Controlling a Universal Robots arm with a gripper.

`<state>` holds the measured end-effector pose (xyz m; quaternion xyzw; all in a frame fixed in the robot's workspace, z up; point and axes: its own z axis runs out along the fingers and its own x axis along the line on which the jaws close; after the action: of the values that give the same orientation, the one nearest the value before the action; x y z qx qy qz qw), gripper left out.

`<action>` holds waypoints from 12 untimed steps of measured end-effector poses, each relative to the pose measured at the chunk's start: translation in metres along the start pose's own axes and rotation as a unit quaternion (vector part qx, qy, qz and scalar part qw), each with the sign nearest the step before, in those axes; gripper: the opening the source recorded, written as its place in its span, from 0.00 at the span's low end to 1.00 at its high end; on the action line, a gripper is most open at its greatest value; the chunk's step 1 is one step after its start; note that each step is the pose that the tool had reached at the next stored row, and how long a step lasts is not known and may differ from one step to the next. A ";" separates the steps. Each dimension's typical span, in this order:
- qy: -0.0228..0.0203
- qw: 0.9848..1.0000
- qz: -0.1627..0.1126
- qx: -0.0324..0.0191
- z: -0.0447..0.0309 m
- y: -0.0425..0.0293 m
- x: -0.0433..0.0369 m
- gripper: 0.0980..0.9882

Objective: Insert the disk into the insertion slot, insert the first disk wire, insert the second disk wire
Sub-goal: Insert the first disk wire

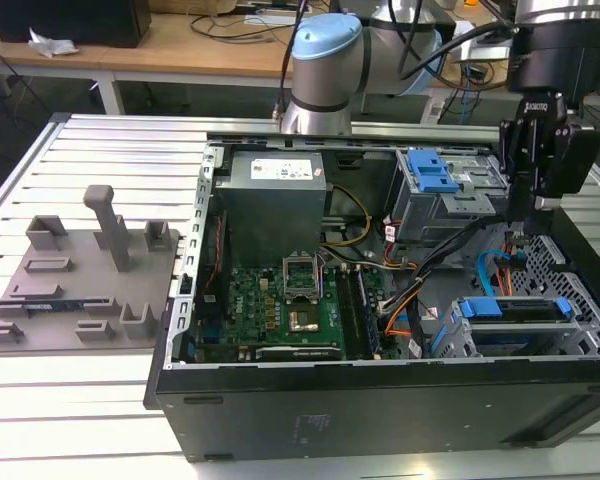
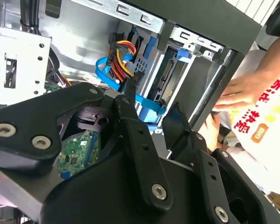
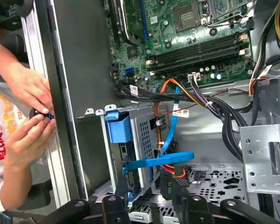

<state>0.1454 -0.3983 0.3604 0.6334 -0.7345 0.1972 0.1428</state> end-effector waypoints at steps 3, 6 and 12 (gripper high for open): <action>0.020 1.000 -0.001 0.006 -0.0010 0.0037 -0.0050 0.45; 0.031 0.999 -0.003 0.009 -0.0031 0.0048 -0.0122 0.45; 0.031 0.999 -0.003 0.012 0.0075 0.0036 -0.0194 0.45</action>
<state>0.1452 -0.3844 0.3445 0.6307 -0.7257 0.2249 0.1582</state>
